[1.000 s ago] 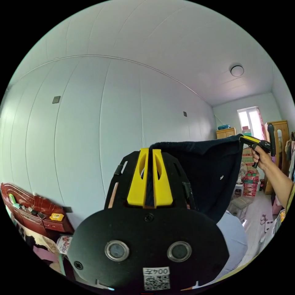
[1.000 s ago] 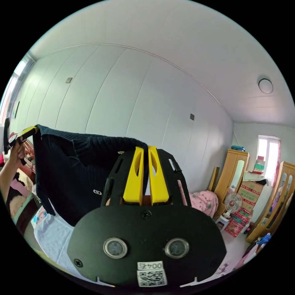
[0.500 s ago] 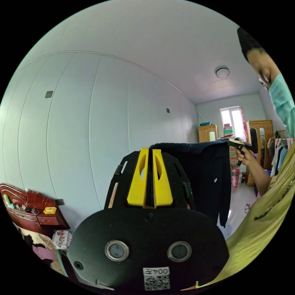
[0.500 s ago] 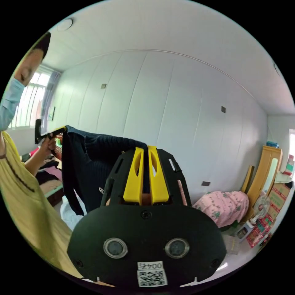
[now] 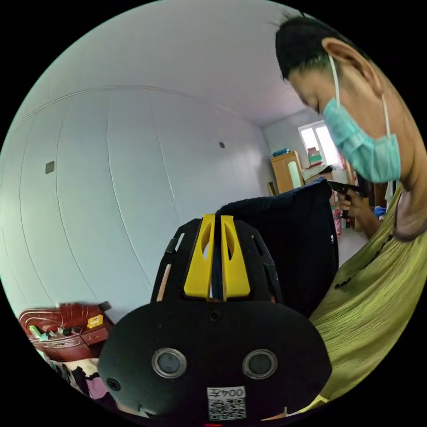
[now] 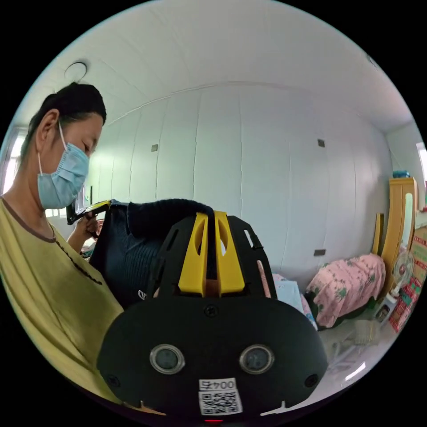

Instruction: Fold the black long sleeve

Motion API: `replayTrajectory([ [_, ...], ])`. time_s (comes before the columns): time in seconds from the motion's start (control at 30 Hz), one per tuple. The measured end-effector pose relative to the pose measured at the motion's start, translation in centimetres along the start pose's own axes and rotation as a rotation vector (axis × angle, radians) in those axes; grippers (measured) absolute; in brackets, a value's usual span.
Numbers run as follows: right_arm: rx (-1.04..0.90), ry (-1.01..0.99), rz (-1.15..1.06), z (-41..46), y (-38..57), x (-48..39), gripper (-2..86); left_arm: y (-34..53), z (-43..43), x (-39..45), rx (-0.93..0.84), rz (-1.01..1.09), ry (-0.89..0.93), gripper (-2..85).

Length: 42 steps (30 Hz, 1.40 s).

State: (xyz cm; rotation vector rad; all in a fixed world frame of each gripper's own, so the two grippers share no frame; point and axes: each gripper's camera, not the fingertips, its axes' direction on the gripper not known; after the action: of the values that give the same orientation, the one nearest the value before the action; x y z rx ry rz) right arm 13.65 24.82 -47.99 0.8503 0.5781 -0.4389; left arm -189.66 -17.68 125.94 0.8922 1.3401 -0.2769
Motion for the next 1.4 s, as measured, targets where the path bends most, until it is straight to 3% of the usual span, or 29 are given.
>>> replayTrajectory([
  [0.23, -0.243, 0.018, 0.280, 10.7, 10.9, 7.9, 1.2, 8.3, 12.7, 0.5, -0.289, -0.191, 0.018, 1.1],
  [0.4, -0.423, 0.074, 0.316, 20.5, 16.4, 12.9, 2.1, 12.8, 22.8, -0.3, -0.434, -0.264, 0.025, 1.5],
  [0.6, -0.604, 0.120, 0.322, 37.8, 22.9, 21.5, 3.7, 17.9, 40.0, -1.8, -0.575, -0.215, 0.008, 2.2],
  [0.77, -0.937, 0.180, 0.567, 58.3, 36.1, 33.8, 8.0, 27.4, 59.1, -4.8, -0.889, -0.353, 0.032, 4.3],
  [0.83, -0.954, 0.258, 0.619, 60.5, 39.3, 35.6, 8.0, 30.0, 61.5, -5.5, -0.976, -0.399, 0.035, 5.3],
  [0.93, -0.871, 0.171, 0.656, 59.8, 41.3, 34.9, 7.0, 31.4, 59.6, -5.4, -0.906, -0.402, 0.049, 5.7],
  [1.03, -1.001, 0.090, 0.533, 58.3, 44.0, 30.8, 6.2, 33.4, 54.8, -3.7, -0.890, -0.314, 0.103, 5.1],
  [1.17, -1.217, 0.015, 0.426, 54.3, 50.5, 23.4, 5.1, 38.9, 46.6, -0.3, -1.004, -0.278, 0.157, 4.9],
  [1.4, -1.462, 0.099, 0.291, 52.5, 59.6, 15.5, 1.7, 48.2, 38.2, 2.8, -1.183, -0.372, 0.198, 7.2],
])
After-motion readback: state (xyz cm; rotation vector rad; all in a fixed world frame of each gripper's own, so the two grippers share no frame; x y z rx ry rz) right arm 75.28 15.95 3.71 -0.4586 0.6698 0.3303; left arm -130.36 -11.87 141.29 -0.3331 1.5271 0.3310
